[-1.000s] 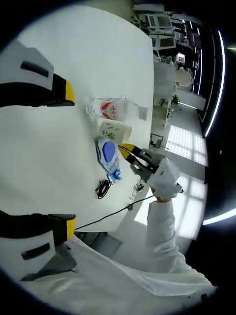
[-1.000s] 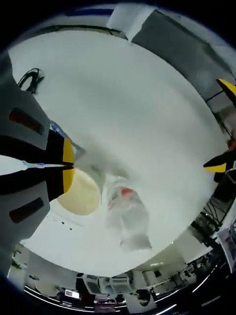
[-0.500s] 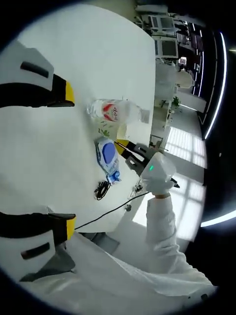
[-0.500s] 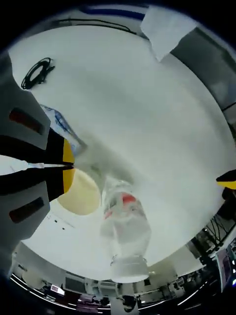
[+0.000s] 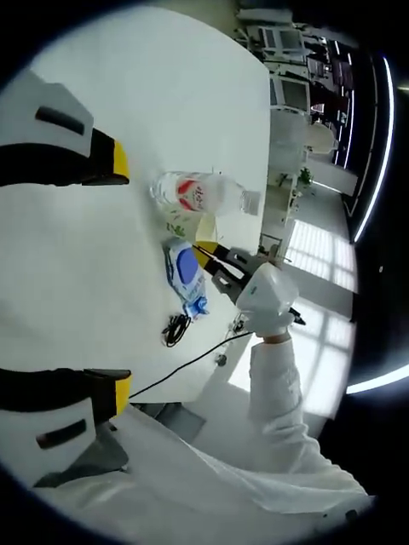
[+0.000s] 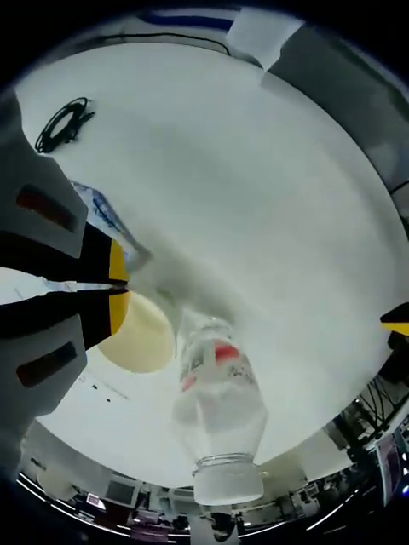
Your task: Arrange the tabletop items into an orderly group along one side of the table until the central work area is clear of visible clutter.
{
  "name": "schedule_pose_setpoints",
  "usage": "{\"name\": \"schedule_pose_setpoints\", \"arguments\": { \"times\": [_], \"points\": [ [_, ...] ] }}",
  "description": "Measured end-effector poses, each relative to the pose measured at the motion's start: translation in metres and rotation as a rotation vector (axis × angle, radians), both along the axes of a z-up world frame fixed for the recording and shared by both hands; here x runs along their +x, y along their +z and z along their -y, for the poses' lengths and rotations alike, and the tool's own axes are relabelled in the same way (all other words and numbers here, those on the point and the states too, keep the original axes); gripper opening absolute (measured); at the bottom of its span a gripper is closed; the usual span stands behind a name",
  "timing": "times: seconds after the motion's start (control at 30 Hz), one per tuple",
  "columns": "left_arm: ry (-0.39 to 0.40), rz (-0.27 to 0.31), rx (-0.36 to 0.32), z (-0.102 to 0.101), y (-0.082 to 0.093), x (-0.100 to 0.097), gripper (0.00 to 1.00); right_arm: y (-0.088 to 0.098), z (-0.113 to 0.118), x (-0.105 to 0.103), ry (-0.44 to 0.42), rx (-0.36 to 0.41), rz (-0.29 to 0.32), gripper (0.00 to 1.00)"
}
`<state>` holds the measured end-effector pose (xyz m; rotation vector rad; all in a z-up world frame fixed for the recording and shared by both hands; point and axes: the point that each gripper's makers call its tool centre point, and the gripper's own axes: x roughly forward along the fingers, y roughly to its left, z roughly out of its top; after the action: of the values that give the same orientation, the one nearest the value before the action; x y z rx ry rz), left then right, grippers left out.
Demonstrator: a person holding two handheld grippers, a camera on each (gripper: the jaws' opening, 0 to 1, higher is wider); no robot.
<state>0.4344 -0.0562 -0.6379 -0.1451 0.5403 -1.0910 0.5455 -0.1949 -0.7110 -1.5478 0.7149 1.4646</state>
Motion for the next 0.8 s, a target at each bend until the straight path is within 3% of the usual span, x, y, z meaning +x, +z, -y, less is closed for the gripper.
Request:
{"name": "schedule_pose_setpoints", "arguments": {
  "times": [0.1, 0.17, 0.53, 0.8],
  "points": [
    [0.000, 0.000, 0.001, 0.000, 0.000, 0.000, 0.91, 0.000, -0.002, -0.001, -0.014, 0.011, 0.003, 0.13],
    [-0.001, -0.001, -0.001, 0.001, 0.000, 0.000, 0.91, 0.000, -0.002, -0.001, 0.001, 0.013, 0.011, 0.11],
    [-0.004, -0.005, 0.001, 0.003, -0.001, -0.001, 0.91, 0.006, -0.006, 0.000, -0.025, 0.057, 0.018, 0.21],
    [-0.009, 0.005, 0.006, 0.005, 0.002, 0.000, 0.91, 0.017, -0.009, 0.003, -0.058, 0.108, 0.038, 0.33]
  ]
}}
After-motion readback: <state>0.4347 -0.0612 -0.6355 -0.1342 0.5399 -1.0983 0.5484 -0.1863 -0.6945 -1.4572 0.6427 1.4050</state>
